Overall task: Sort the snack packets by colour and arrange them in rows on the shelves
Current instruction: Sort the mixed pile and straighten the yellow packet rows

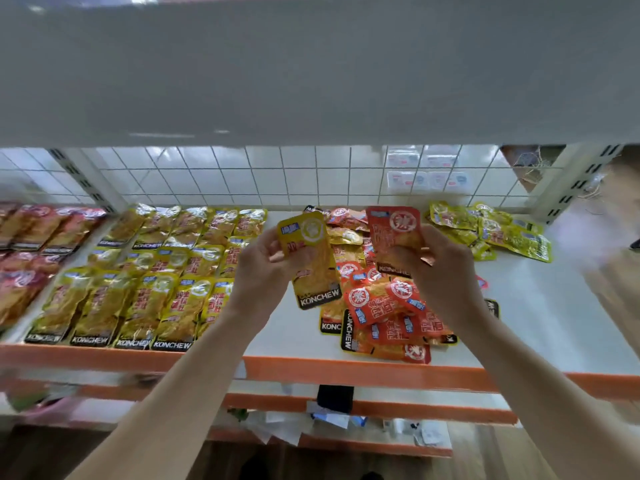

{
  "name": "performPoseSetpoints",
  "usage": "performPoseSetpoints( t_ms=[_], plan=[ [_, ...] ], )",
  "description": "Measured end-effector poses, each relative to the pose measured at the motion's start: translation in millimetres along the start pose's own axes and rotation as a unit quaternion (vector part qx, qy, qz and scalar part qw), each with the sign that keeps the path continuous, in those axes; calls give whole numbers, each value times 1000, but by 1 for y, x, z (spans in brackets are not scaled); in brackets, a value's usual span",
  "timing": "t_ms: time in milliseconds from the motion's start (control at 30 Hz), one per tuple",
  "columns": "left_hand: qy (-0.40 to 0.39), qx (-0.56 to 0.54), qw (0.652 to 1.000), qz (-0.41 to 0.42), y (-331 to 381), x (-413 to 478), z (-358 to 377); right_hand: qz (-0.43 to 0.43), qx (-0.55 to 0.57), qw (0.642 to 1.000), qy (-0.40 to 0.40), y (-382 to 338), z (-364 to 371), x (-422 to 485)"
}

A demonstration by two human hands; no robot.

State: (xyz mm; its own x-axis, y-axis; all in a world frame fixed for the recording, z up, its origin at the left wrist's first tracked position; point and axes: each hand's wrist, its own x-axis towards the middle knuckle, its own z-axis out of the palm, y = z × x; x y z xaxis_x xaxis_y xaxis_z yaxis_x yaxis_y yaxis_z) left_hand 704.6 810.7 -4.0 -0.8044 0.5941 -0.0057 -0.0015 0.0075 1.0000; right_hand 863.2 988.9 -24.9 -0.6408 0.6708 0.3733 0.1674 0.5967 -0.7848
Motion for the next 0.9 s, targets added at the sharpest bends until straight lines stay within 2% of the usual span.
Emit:
performPoseSetpoints(
  t_ms=[133,333,600,900],
  plan=[
    [36,25,999,-24,-10,3,-35,83,138,985,-52,-26,30,-12],
    [55,0,996,-75,-23,17,-71,177,281,936,-116,-51,67,-12],
    [46,43,994,-90,-33,36,-91,236,285,921,-125,-61,103,-7],
    [51,184,980,-57,-38,95,-88,245,277,919,-133,-63,119,-15]
  ],
)
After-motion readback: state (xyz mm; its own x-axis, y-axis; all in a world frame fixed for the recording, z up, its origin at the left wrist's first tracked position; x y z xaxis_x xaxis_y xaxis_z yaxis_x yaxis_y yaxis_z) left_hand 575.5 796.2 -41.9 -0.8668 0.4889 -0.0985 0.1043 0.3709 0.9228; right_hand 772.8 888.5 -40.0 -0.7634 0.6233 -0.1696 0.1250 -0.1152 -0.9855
